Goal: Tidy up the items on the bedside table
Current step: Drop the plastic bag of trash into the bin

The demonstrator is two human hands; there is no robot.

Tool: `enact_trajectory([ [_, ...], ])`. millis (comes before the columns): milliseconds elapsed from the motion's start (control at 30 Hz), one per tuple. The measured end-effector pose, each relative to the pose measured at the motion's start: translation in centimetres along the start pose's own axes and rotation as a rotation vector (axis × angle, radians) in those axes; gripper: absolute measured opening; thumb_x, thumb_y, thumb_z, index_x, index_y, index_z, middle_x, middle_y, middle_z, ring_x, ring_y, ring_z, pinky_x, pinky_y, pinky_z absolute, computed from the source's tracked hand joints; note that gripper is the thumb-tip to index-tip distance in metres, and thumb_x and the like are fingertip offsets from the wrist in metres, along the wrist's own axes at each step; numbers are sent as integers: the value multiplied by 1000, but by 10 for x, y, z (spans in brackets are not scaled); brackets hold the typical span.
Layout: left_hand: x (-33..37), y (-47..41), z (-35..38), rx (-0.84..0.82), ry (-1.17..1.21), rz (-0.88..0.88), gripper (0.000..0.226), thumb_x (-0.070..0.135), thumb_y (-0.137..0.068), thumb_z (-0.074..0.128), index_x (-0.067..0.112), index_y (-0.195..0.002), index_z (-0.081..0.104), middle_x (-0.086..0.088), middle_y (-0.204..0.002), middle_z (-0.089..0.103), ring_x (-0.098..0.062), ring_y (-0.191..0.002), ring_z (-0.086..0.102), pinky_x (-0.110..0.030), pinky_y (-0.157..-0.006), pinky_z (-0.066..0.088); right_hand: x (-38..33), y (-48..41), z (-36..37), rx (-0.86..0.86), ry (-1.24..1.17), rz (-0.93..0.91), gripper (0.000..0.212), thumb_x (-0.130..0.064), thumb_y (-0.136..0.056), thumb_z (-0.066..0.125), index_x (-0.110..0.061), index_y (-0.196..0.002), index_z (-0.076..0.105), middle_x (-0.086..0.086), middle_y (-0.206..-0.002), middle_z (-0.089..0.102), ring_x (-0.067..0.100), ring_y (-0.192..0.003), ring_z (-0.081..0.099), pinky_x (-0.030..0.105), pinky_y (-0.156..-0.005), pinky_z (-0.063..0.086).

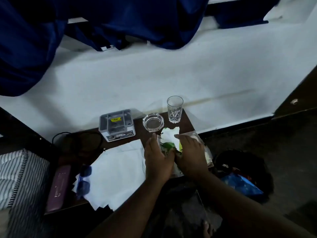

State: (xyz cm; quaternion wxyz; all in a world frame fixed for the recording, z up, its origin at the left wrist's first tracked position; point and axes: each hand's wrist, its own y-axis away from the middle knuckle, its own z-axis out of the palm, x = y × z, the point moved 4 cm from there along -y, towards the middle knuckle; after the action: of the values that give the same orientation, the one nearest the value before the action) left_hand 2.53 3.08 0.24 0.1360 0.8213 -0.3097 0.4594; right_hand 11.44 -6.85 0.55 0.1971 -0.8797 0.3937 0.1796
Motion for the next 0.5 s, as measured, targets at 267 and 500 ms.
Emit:
enact_trajectory([
  [267, -9, 5, 20, -6, 199, -339, 100, 52, -71, 60, 25, -159, 21, -3, -159, 41, -25, -142, 46, -48, -114, 41, 11, -4, 16, -51, 50, 22, 32, -36, -77, 63, -28, -108, 68, -2, -100, 73, 30, -100, 64, 42, -82, 43],
  [500, -18, 2, 31, 46, 218, -496, 72, 55, -89, 63, 23, -149, 38, -5, -140, 60, -31, -123, 60, -45, -103, 48, 22, 7, -2, -64, 65, 14, 16, -17, -71, 67, -30, -80, 69, -5, -81, 71, 22, -84, 64, 38, -83, 38],
])
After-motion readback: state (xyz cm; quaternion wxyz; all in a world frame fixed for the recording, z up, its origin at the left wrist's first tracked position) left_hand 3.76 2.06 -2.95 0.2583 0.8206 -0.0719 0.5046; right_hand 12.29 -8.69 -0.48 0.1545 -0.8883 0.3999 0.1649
